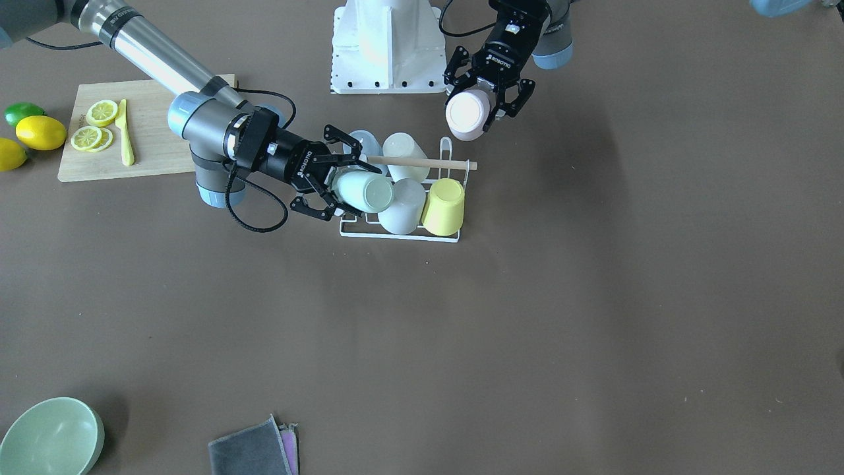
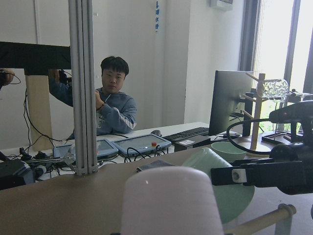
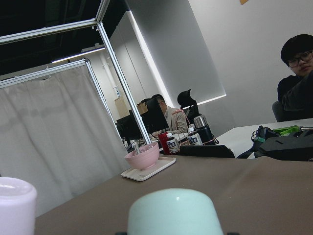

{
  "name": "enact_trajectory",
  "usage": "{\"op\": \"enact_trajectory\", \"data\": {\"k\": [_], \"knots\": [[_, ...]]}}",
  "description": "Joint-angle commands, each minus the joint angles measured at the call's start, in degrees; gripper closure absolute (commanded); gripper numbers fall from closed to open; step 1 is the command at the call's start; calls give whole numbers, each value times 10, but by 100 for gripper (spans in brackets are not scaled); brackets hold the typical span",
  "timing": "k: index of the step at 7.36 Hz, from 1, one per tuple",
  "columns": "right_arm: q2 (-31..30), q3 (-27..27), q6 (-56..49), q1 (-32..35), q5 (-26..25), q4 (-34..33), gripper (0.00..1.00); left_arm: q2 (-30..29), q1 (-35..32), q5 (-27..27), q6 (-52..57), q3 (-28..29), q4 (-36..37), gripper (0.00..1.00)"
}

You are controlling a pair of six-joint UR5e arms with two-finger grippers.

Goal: Place cup on cup holder

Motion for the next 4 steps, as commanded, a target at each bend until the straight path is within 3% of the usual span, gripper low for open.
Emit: {"op": "enact_trajectory", "data": {"k": [1,4], "knots": [[-4,-1,0,2,10,0,100,-24,-10,2,-4,27,1,85],[-5,-1,0,-8,11,1,100,-33,-11,2,-17,41,0,85]]}}
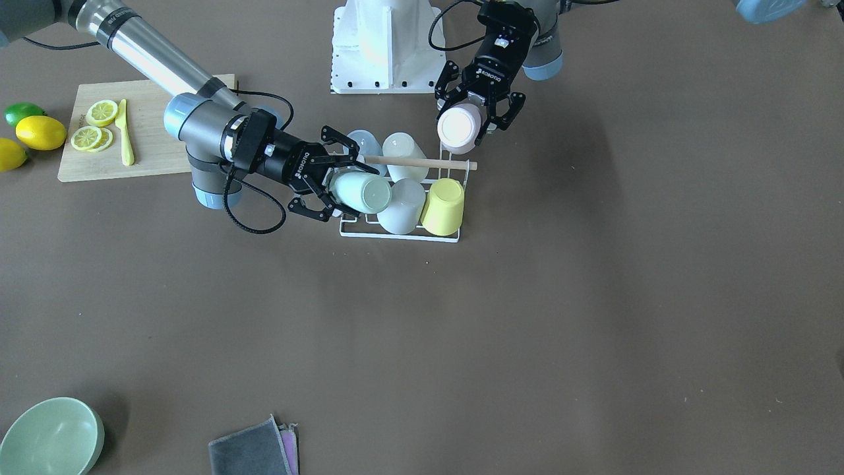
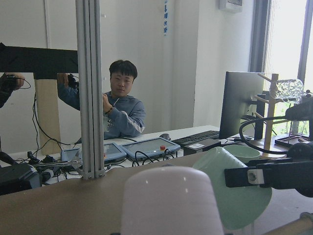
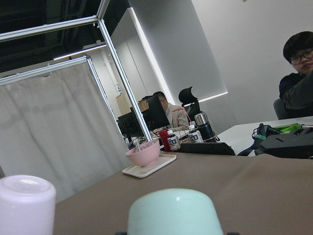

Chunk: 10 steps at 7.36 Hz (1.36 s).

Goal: Place cup on cup holder

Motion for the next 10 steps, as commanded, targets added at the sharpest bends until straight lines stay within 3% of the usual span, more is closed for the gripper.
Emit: {"op": "enact_trajectory", "data": {"k": [1,4,5,6,7,8,10], "knots": [[-2,1,0,-5,0,2,100,-2,0,0,-4,7,1,85],[-6,1,5,-4,0,17,100,-18,1,0,-23,37,1,83],[-9,1,5,-5,0,28,89,-18,1,0,-24,38,1,83],[-10,1,-2,-6,-2,30,3,-18,2,-1,-27,40,1,76],[-10,1,-1,-6,-4,30,0,-18,2,-1,-27,41,1,22],[-10,2,3,-1,-6,29,0,-18,3,-1,-40,43,1,1],[-5,7,5,43,-4,25,0,-18,3,0,-37,45,1,1]]}}
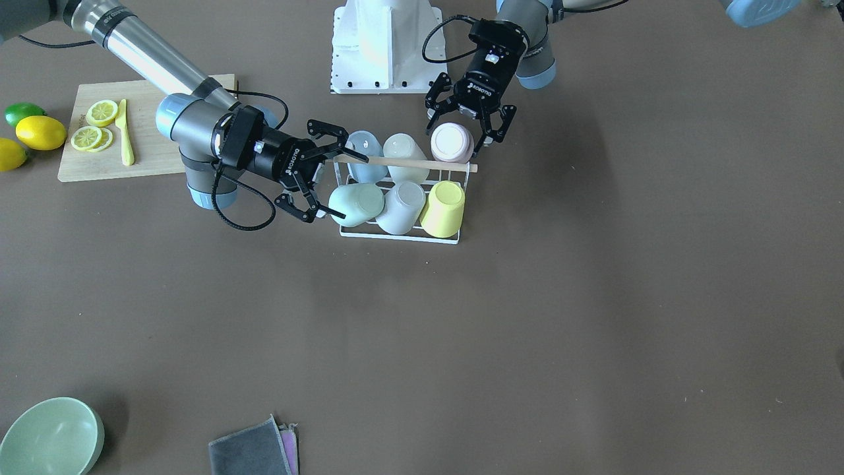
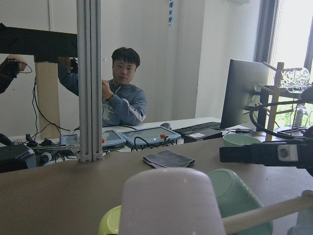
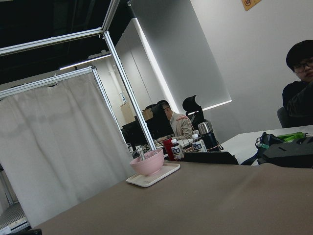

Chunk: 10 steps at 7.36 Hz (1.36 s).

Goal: Place cup on cup holder

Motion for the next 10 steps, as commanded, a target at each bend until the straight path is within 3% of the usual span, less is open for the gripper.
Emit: {"op": "enact_trajectory", "data": {"k": [1,2,3,4,5,6,8,9,10], "knots": [[7,1,2,43,1,-5,0,0,0,0,0,2,1,1],[16,-7,1,59,2,-11,0,1,-1,0,0,-2,0,1],[31,-11,0,91,18,-65,0,3,-11,-6,3,-16,2,1],[49,-11,1,120,55,-136,0,24,-36,-50,3,-62,13,1],[55,-10,2,138,66,-207,0,86,-76,-124,1,-117,70,1],[59,-11,3,153,74,-297,0,129,-133,-213,-8,-157,126,1],[76,-5,2,194,177,-453,0,149,-299,-463,-118,-169,280,1],[68,25,3,223,244,-528,0,151,-385,-573,-124,-169,371,1],[45,91,3,233,259,-640,0,168,-472,-677,-124,-168,467,1]]}}
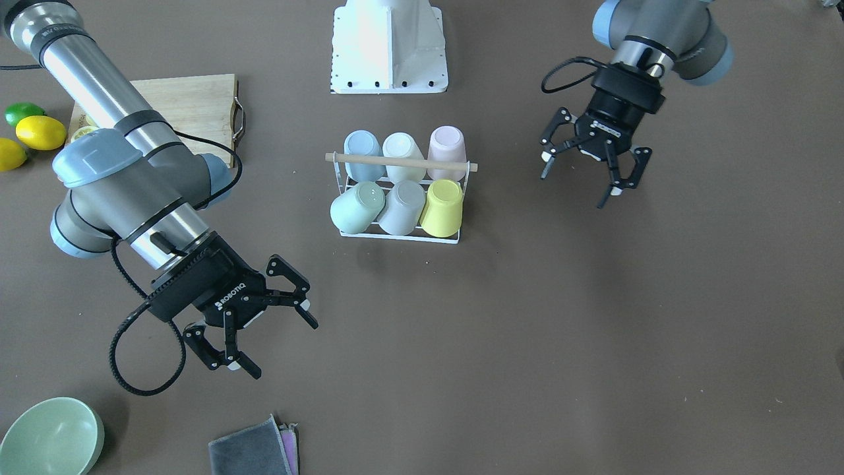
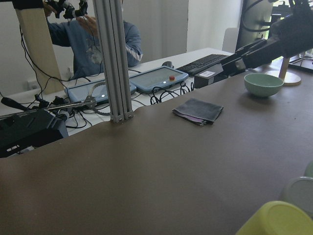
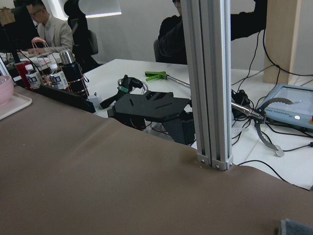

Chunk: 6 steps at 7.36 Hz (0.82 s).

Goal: Place cup on cup holder

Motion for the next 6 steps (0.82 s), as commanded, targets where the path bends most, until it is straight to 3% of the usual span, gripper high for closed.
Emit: {"op": "enact_trajectory", "data": {"k": [1,2,3,4,5,6], "knots": [[-59,157,0,20,42,-250,0,24,-196,-216,1,9,235,1],[-103,257,0,24,46,-370,0,43,-247,-276,12,26,307,1],[-157,359,-1,37,60,-494,0,54,-295,-303,63,52,366,1],[-210,427,-7,61,70,-592,0,54,-336,-321,175,68,439,1],[-229,435,-13,96,124,-653,0,56,-362,-355,236,79,489,1],[-241,424,-35,129,194,-688,0,59,-401,-396,240,111,491,1]]}}
